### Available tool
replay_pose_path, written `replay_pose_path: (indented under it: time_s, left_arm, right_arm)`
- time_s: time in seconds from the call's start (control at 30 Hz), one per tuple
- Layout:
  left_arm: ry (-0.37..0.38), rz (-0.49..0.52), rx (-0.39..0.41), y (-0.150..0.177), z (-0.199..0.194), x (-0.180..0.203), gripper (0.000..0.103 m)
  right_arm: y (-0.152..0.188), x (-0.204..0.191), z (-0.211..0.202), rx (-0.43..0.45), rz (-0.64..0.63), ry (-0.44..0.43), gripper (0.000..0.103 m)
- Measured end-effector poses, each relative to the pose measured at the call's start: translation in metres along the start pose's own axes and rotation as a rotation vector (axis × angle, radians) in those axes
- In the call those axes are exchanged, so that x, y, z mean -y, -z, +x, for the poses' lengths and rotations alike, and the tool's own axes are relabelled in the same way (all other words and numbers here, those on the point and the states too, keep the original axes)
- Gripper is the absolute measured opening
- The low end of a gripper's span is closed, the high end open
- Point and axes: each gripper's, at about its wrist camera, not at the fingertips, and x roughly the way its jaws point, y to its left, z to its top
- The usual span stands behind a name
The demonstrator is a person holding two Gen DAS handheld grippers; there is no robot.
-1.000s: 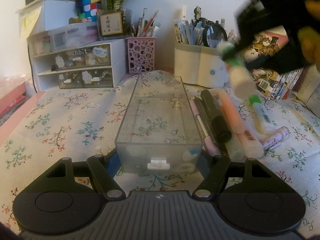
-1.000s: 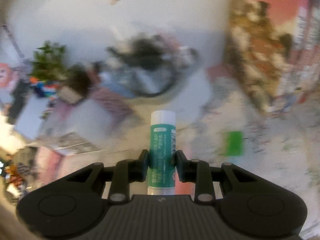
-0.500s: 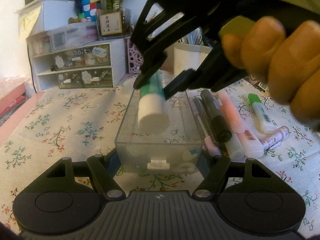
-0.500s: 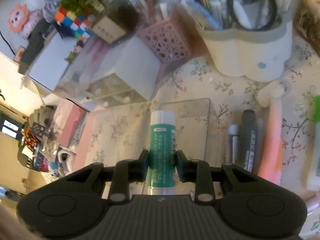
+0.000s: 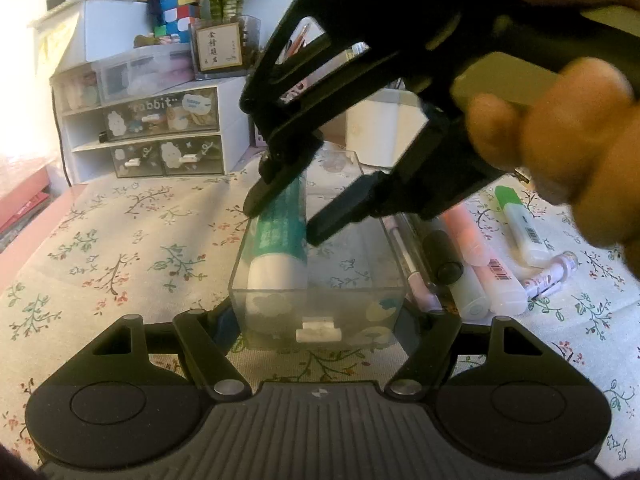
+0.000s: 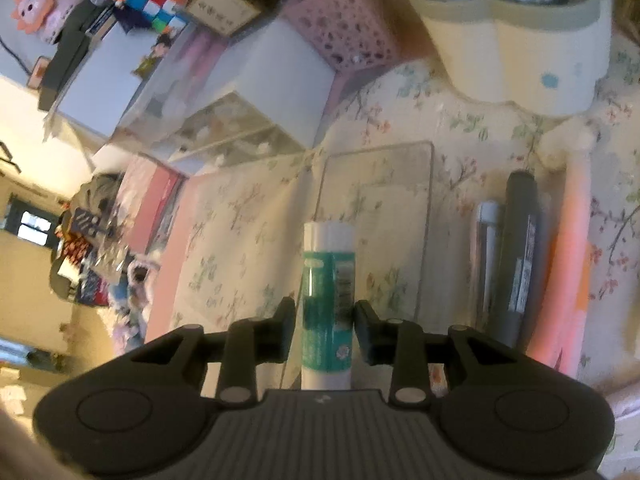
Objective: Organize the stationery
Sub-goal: 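Lower the glue stick into the clear plastic tray and open the right gripper, then grasp the black marker from the pile with the right gripper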
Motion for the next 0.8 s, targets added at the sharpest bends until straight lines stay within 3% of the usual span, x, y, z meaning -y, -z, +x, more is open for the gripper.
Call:
replay_pose_path:
  time_s: [0.17,0.33,0.47,0.67,0.8]
  left_arm:
    - [0.002,0.001,-0.001,0.0,0.001,-0.001,0.073]
    - [0.002,0.002,-0.001,0.0,0.001,0.0,0.073]
    - [0.006,-0.004,0.001,0.0,0.0,-0.001,0.073]
    - [0.013,-0.01,0.003,0.001,-0.001,-0.003,0.073]
    - [0.008,-0.003,0.002,0.001,-0.001,-0.001,0.073]
  right_arm:
    - [0.002,0.005,-0.013,0.008,-0.006,-0.056,0.02]
    - [0.007,0.012,-0.052,0.142,-0.028,-0.082,0.02]
    - [0.013,0.034,-0.085,0.256,-0.019,0.011,0.02]
    - [0.028,0.082,-0.099,0.299,0.088,0.141,0.02]
    - [0.035,0.097,-0.108,0.319,0.132,0.136,0.02]
